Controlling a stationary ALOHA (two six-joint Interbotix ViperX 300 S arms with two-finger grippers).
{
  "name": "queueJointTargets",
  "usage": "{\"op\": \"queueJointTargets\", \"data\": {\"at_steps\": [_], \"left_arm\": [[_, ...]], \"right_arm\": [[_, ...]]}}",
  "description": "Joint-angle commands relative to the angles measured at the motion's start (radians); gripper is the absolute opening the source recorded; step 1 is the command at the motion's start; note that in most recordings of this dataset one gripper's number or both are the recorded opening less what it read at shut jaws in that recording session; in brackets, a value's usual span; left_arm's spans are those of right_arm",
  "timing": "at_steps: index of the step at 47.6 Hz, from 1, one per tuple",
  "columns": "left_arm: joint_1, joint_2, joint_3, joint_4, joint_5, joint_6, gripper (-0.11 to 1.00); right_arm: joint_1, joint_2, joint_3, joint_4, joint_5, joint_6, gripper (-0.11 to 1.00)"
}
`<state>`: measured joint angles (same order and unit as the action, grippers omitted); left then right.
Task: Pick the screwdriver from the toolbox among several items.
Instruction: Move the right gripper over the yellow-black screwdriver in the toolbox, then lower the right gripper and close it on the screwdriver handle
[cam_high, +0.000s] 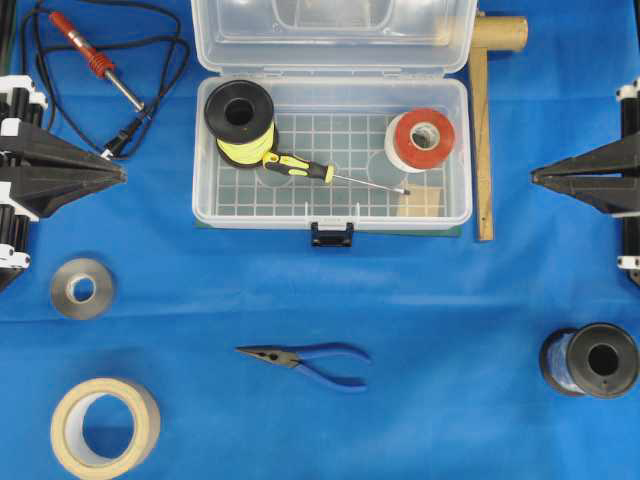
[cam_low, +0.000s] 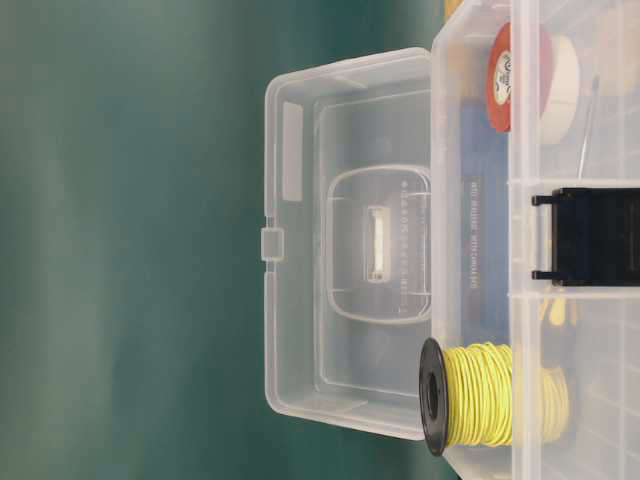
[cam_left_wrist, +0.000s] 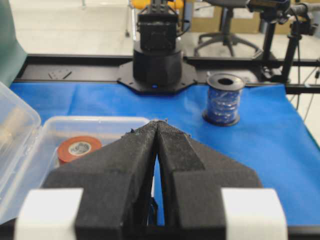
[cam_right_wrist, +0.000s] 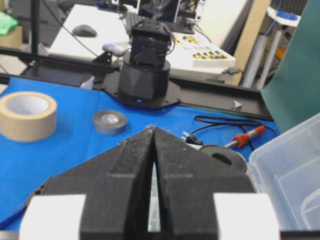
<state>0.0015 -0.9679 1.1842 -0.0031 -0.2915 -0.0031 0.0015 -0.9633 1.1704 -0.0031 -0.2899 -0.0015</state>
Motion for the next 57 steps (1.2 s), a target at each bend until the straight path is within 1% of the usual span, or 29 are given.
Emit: {"op": "queueJointTargets", "data": {"at_steps": [1,4,8,14,18,24,31,33,36,42,45,47,52,57], "left_arm": [[-0.002,0.006,-0.021,-0.028,-0.009,0.0,0.0],[-0.003,0.005,-0.021,-0.028,-0.009,0.0,0.0],[-0.002,0.006,-0.021,-0.028,-0.012,0.0,0.0],[-0.002,0.008,-0.02,-0.028,-0.012,0.0,0.0],[-0.003,0.009,-0.02,-0.028,-0.012,0.0,0.0],[-0.003,0.008,-0.021,-0.028,-0.015,0.0,0.0],[-0.003,0.008,-0.021,-0.028,-0.025,0.0,0.0],[-0.002,0.008,-0.021,-0.028,-0.028,0.0,0.0],[-0.003,0.008,-0.021,-0.028,-0.031,0.0,0.0],[-0.002,0.003,-0.021,-0.029,-0.035,-0.002,0.0],[-0.003,0.003,-0.02,-0.031,-0.037,-0.002,0.0],[-0.002,0.003,-0.02,-0.031,-0.038,-0.002,0.0],[-0.002,0.003,-0.02,-0.031,-0.04,-0.002,0.0],[-0.003,0.0,-0.02,-0.029,-0.04,-0.002,0.0]], "right_arm": [[-0.006,0.015,-0.028,0.0,-0.005,-0.003,0.0],[-0.006,0.06,-0.077,-0.002,0.043,0.005,0.0],[-0.008,0.143,-0.166,0.002,0.138,0.011,0.0],[-0.037,0.313,-0.353,0.018,0.302,0.04,0.0],[-0.064,0.426,-0.476,0.031,0.403,0.083,0.0],[-0.103,0.591,-0.655,0.031,0.563,0.163,0.0],[-0.143,0.787,-0.848,0.031,0.735,0.229,0.02],[-0.149,0.834,-0.896,0.029,0.776,0.241,0.07],[-0.156,0.899,-0.963,0.029,0.827,0.258,0.2],[-0.178,1.012,-1.049,0.029,0.904,0.307,0.56],[-0.193,1.068,-1.072,0.028,0.928,0.35,0.7],[-0.201,1.098,-1.078,0.025,0.942,0.376,0.74],[-0.216,1.161,-1.083,0.011,0.957,0.433,0.7],[-0.219,1.223,-1.083,0.003,0.956,0.466,0.69]]}}
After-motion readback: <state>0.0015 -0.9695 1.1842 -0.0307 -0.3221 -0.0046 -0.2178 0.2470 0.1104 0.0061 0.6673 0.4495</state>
